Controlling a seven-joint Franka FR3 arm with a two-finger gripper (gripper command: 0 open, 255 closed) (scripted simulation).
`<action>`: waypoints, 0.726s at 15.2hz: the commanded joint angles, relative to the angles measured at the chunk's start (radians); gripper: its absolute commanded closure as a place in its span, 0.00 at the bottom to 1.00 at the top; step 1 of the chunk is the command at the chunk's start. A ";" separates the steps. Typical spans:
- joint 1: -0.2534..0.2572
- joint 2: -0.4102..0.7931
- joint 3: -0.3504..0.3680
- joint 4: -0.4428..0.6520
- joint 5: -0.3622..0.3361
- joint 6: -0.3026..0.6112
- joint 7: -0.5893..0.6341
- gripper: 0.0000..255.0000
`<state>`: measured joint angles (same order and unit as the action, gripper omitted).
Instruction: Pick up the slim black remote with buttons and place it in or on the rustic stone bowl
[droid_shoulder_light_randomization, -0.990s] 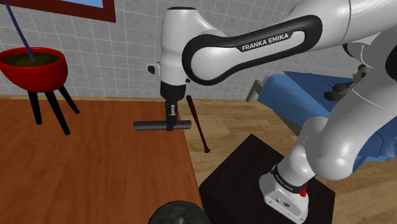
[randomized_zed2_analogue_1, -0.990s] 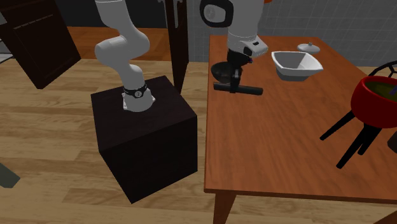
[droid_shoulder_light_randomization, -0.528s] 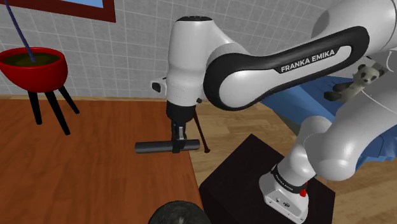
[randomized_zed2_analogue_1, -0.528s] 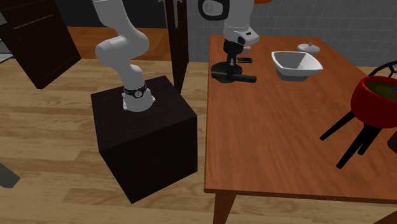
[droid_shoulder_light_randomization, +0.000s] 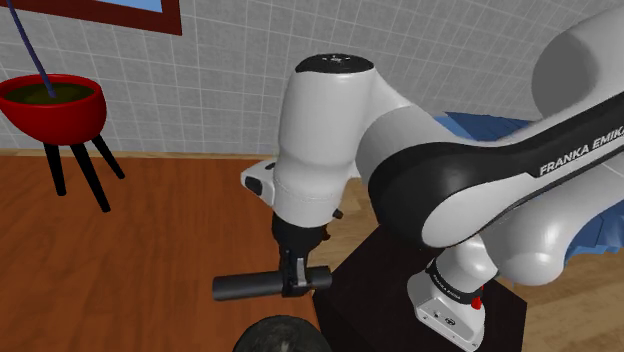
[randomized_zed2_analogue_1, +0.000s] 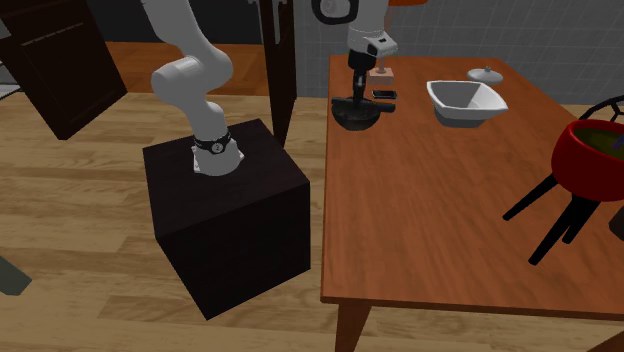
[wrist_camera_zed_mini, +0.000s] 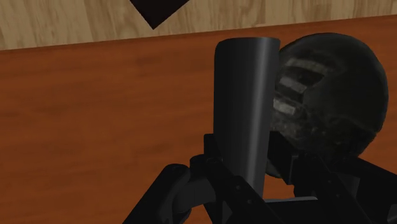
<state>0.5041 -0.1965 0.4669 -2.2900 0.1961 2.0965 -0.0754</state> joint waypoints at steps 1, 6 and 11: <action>0.023 -0.008 0.030 -0.001 0.011 0.000 0.048 1.00; 0.077 -0.006 0.109 0.004 0.027 0.014 0.171 1.00; 0.092 0.030 0.148 -0.019 0.019 0.077 0.222 1.00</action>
<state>0.5966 -0.1760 0.6108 -2.3051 0.2190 2.1594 0.1414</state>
